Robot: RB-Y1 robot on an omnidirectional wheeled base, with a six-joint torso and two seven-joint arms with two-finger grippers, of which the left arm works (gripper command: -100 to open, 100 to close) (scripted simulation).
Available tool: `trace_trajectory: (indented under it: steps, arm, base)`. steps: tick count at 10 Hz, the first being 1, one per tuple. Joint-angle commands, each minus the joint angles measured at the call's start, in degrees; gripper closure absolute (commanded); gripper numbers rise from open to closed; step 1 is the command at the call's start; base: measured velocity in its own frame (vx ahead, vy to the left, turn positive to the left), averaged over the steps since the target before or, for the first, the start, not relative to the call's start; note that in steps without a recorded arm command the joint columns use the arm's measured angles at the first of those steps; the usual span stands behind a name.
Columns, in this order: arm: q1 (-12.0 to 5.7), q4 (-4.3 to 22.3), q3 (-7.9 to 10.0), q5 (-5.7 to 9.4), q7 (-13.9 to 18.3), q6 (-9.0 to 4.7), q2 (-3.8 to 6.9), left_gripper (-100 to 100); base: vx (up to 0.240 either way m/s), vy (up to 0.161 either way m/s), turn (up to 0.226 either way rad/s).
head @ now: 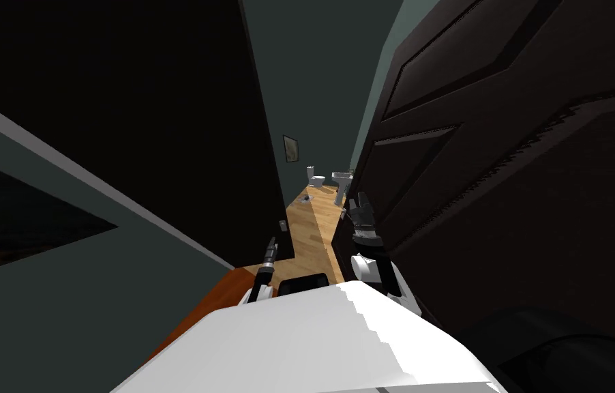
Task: Push the door open
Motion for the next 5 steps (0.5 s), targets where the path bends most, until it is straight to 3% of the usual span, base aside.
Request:
trace_trajectory:
  steps: [1, 2, 5]
  arm:
    - [0.35, -0.6, 0.01, 0.23, 0.1, 0.32, -1.05, -100]
    - [0.37, -0.6, -0.03, 0.11, 0.0, 0.28, -0.68, -100]
    - [0.25, -0.1, 0.29, 0.24, -0.2, -0.20, -0.07, -100]
  base:
    - [-0.215, -0.091, 0.056]
    - [-0.094, -0.047, 0.016]
    - [0.131, -0.012, -0.020]
